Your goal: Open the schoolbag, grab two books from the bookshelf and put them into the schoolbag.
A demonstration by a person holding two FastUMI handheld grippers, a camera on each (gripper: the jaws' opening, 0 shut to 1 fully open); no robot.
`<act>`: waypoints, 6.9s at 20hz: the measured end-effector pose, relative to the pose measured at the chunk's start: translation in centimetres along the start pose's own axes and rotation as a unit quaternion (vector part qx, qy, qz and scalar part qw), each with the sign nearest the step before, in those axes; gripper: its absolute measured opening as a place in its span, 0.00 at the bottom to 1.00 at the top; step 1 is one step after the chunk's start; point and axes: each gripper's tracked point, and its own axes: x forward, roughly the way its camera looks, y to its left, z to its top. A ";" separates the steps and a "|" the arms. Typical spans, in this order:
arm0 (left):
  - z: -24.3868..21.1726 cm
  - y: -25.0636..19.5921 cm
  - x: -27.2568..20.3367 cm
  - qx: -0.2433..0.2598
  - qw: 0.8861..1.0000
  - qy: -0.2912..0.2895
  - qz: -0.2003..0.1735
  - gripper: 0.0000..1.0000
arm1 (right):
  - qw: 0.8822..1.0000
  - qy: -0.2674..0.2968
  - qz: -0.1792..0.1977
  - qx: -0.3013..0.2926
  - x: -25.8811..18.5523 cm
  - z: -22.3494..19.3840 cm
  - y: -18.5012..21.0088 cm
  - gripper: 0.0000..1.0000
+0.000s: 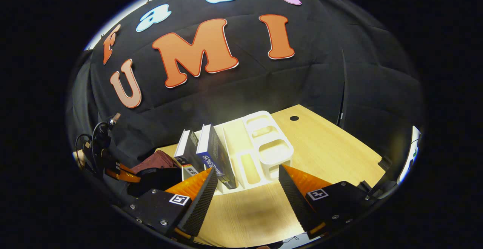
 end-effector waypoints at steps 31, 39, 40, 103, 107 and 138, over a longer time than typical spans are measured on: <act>-1.5 10.2 0.2 -0.080 0.993 -0.086 -0.005 0.00 | 0.912 0.366 0.066 -0.173 17.5 0.3 19.8 0.98; -1.3 9.6 0.1 -0.058 0.995 -0.075 -0.015 0.01 | 0.879 0.432 0.031 -0.201 20.0 -4.0 18.6 0.97; -1.5 9.5 0.0 -0.056 0.996 -0.073 -0.015 0.00 | 0.879 0.435 0.028 -0.194 20.2 -4.3 18.7 0.95; 1.2 7.2 -4.2 0.015 0.996 -0.083 0.006 0.00 | 0.893 0.246 0.184 0.330 12.3 -18.1 29.0 0.30; 1.6 6.6 -4.7 0.024 0.997 -0.075 0.010 0.01 | 0.902 0.243 0.175 0.311 14.0 -19.0 31.2 0.30; -0.5 5.6 -4.6 0.030 0.997 -0.077 0.009 0.00 | 0.930 0.315 0.088 0.167 8.7 -19.9 20.5 0.97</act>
